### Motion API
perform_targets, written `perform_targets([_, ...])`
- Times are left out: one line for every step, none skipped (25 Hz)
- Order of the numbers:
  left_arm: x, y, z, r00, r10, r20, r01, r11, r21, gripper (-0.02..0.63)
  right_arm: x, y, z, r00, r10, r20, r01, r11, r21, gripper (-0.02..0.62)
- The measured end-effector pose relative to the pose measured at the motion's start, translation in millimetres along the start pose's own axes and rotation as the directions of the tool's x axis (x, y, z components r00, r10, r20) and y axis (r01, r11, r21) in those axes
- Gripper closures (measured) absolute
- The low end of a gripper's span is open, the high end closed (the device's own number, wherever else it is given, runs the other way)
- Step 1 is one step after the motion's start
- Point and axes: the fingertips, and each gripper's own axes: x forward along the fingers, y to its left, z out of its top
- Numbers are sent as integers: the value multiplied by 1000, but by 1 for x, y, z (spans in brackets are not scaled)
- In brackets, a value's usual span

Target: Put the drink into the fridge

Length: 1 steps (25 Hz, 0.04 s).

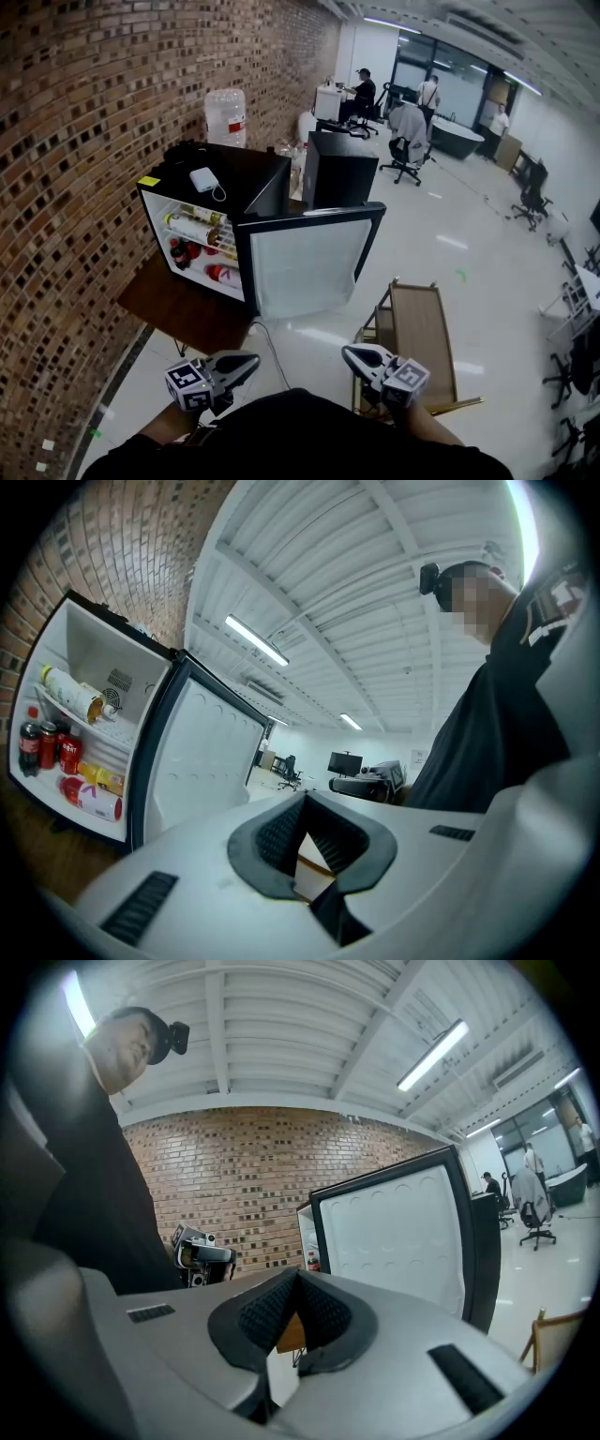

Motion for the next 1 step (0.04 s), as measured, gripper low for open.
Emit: perform_targets([0, 1, 0, 1000, -1, -1, 1, 1000, -1, 612, 1, 0, 0, 1000, 0, -1, 0, 1000, 0, 606])
